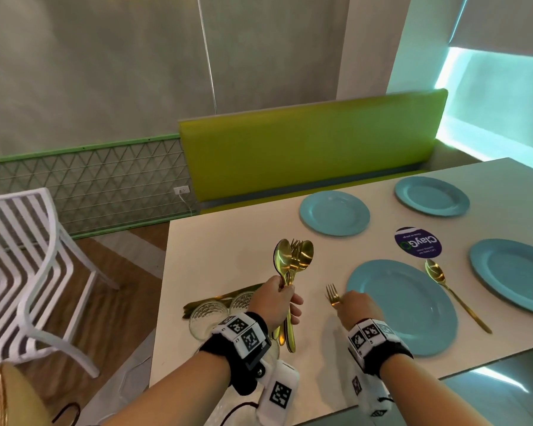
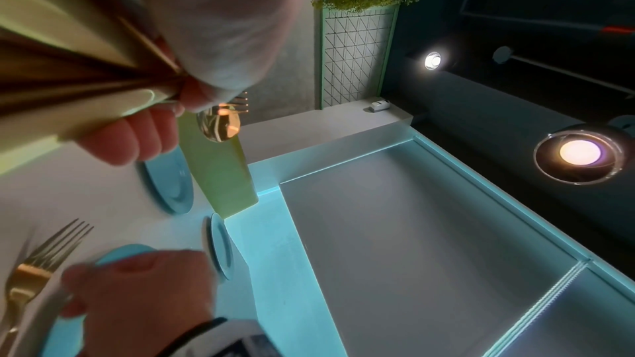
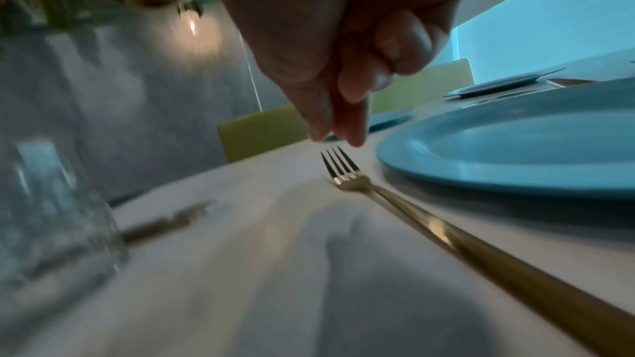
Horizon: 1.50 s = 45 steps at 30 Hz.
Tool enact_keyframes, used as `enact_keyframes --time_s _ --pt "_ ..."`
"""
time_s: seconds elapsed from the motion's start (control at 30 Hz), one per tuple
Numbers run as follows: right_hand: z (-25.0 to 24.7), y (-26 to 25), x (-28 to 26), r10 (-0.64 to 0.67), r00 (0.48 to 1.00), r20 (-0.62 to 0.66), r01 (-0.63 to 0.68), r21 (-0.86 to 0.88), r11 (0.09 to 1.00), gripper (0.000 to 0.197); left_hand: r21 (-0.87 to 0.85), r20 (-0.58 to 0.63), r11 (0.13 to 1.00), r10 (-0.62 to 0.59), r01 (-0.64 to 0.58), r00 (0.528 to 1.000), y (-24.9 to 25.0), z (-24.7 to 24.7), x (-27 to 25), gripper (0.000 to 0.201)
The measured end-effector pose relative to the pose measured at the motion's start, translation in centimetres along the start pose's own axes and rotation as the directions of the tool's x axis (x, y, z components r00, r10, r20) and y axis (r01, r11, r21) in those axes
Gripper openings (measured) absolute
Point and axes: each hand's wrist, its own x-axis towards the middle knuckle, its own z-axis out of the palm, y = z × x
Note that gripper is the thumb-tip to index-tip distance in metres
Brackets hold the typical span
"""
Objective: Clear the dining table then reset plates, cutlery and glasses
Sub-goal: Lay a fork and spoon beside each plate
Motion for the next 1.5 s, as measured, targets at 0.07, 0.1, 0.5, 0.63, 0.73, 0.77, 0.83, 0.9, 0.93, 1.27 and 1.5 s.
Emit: enact_keyframes --time_s 0.07,0.1,0.5,0.63,0.73,0.77,0.83,0.9,0.93,1.27,1.5 --pt "-1.1 -1.1 -0.3 -0.090 0.996 -0.019 0.091 0.117 0.989 0.034 -0.024 0.003 1.000 0.011 -0.011 1.000 0.6 0.4 0.0 0.014" --pt "-1.7 -1.6 -0.6 -0.123 0.992 -0.033 0.127 0.216 0.968 0.038 -0.042 0.000 0.999 0.015 -0.015 1.000 1.0 0.7 0.1 0.013" --pt "-8.4 -0.5 -1.6 -0.173 0.980 0.103 -0.017 0.899 0.437 0.014 -0.021 0.130 0.994 0.105 -0.104 0.986 5.5 5.6 2.4 0.009" --pt "-9.1 2.5 1.1 -0.131 0.985 0.112 -0.064 0.944 0.323 0.013 -0.014 0.181 0.991 0.133 -0.133 0.974 7.4 8.6 4.6 0.010" --pt "-10.6 5.6 3.3 -0.078 0.991 0.107 -0.084 0.963 0.256 0.011 -0.047 0.203 0.991 0.131 -0.124 0.970 8.7 12.4 6.5 0.010" --pt "-11.3 6.8 4.4 -0.061 0.993 0.105 -0.087 0.967 0.239 0.011 -0.044 0.204 0.991 0.132 -0.125 0.970 9.4 13.9 7.1 0.010" --pt "-12.6 9.4 6.8 -0.052 0.994 0.094 -0.080 0.971 0.224 0.014 -0.038 0.191 0.989 0.144 -0.140 0.971 10.7 17.2 8.8 0.011" --pt "-14.2 12.3 9.7 -0.039 0.996 0.077 -0.065 0.968 0.242 0.020 -0.025 0.165 0.991 0.135 -0.132 0.977 12.2 20.7 10.7 0.012" --pt "-15.1 13.7 11.0 -0.018 0.998 0.067 -0.060 0.968 0.245 0.022 -0.007 0.151 0.992 0.128 -0.129 0.980 12.8 22.4 11.7 0.013" --pt "-22.1 34.0 22.4 0.309 0.950 -0.050 -0.181 0.717 0.673 0.030 0.005 0.060 1.000 -0.019 0.019 0.998 17.3 34.5 19.0 0.012" --pt "-22.6 44.5 26.6 0.416 0.909 -0.020 -0.396 0.267 0.878 0.027 0.048 0.077 0.998 -0.030 0.027 0.997 18.2 39.6 21.6 0.010"
